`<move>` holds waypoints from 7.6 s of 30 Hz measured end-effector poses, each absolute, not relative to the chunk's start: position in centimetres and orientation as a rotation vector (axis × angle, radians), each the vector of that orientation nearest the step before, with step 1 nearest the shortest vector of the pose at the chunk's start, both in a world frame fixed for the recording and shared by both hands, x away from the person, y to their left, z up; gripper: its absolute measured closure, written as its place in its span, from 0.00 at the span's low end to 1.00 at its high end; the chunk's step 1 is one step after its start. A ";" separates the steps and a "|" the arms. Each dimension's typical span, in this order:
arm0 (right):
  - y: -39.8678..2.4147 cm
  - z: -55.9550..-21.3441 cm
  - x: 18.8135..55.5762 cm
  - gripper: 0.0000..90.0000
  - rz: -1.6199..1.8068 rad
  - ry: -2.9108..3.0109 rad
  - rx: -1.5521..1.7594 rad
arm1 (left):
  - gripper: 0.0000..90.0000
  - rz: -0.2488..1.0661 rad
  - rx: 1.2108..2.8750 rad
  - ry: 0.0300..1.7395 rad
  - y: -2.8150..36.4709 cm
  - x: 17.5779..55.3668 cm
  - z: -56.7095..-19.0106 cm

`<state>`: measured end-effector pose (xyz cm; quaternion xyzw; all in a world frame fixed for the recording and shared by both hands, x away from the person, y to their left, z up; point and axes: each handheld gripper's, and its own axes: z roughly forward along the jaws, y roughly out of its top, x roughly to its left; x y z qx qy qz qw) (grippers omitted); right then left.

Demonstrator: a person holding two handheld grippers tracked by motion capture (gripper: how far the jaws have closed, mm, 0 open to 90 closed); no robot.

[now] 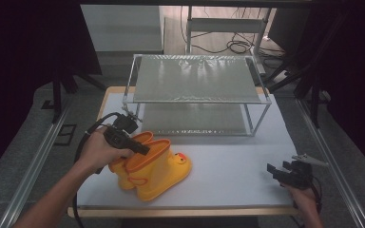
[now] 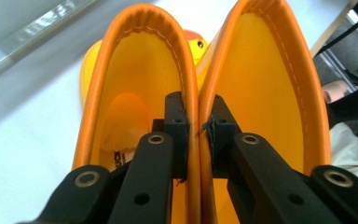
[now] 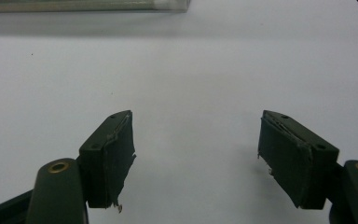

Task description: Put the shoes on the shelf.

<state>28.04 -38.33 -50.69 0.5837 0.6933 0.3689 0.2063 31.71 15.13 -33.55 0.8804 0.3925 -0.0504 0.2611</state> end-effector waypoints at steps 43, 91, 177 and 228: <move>-39.2 -50.6 27.9 0.30 1.045 1.893 1.657 | 0.91 -0.203 2.271 0.743 3.7 35.4 -18.9; -40.6 -50.6 28.0 0.30 1.068 1.851 1.700 | 0.91 0.227 1.880 1.452 1.5 50.1 -13.9; -39.7 -50.5 27.8 0.30 1.020 1.886 1.661 | 1.00 0.217 2.007 1.177 16.1 42.1 -21.7; -39.7 -50.8 27.7 0.30 1.021 1.877 1.675 | 1.00 0.123 2.023 1.232 7.3 46.8 -31.5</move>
